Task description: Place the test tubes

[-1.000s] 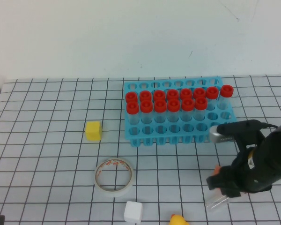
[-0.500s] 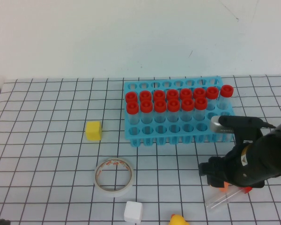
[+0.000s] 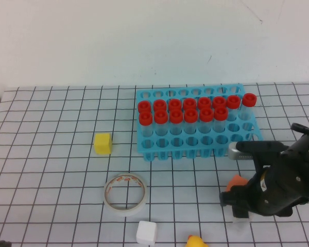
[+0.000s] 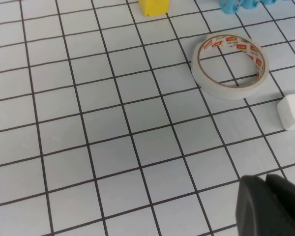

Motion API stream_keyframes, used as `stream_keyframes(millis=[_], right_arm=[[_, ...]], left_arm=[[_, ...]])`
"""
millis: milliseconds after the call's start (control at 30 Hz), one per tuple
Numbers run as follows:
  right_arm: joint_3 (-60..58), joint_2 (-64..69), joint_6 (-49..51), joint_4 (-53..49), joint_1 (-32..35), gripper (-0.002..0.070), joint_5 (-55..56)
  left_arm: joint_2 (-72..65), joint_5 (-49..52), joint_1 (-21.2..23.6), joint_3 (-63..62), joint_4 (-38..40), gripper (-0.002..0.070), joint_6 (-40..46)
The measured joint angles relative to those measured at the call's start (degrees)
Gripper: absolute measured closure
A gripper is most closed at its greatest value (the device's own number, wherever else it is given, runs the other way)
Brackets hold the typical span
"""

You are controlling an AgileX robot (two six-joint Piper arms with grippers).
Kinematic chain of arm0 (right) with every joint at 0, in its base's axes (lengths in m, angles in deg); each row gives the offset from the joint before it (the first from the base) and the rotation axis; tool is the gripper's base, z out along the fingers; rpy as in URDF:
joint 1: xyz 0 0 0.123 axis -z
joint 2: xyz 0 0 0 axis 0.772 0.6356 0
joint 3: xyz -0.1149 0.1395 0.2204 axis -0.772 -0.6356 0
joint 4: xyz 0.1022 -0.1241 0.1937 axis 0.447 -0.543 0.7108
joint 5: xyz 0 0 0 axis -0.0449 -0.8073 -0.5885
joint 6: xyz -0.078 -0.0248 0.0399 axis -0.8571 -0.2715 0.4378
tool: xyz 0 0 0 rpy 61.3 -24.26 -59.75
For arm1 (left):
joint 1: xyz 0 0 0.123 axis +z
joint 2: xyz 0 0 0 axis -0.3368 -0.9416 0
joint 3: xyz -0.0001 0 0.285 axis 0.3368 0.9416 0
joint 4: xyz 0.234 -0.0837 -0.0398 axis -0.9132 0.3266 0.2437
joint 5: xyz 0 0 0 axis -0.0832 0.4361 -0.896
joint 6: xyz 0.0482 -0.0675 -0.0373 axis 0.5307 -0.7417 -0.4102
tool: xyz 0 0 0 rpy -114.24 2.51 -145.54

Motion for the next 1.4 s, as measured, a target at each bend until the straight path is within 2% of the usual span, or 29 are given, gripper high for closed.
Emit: stream_keyframes(millis=[333, 433, 567, 867, 1000, 1100, 1267, 1400], right_arm=[[-0.1, 0.6, -2.4, -4.4, 0.0, 0.0208, -6.4], [-0.1, 0.6, -3.6, -6.0, 0.0, 0.028, -8.4], [-0.1, 0.6, -7.0, -6.5, 0.0, 0.0451, -10.2], [-0.1, 0.3, -10.6, -6.8, 0.0, 0.0444, -11.5], [-0.1, -5.1, -10.7, -10.0, 0.0, 0.0444, -11.9], [-0.1, -11.4, -10.4, -12.4, 0.0, 0.0444, -11.5], [-0.2, -24.6, -10.8, -14.3, -0.1, 0.0444, -2.6], [-0.4, -32.1, -13.1, -14.7, -1.8, 0.0444, 10.4]], left_arm=[[0.0, 0.0, 0.0, 0.0, 0.0, 0.0676, 0.0], [0.0, 0.0, 0.0, 0.0, 0.0, 0.0676, 0.0], [0.0, 0.0, 0.0, 0.0, 0.0, 0.0676, 0.0], [0.0, 0.0, 0.0, 0.0, 0.9, 0.0676, 0.0], [0.0, -1.0, 0.0, 0.0, 7.5, 0.0676, 0.1], [0.0, -2.0, 0.0, 0.0, 15.3, 0.0676, 2.8], [0.0, -6.7, 0.0, 0.0, 31.5, 0.0676, 18.8], [0.0, -11.5, 0.0, 0.0, 38.1, 0.0676, 25.4]])
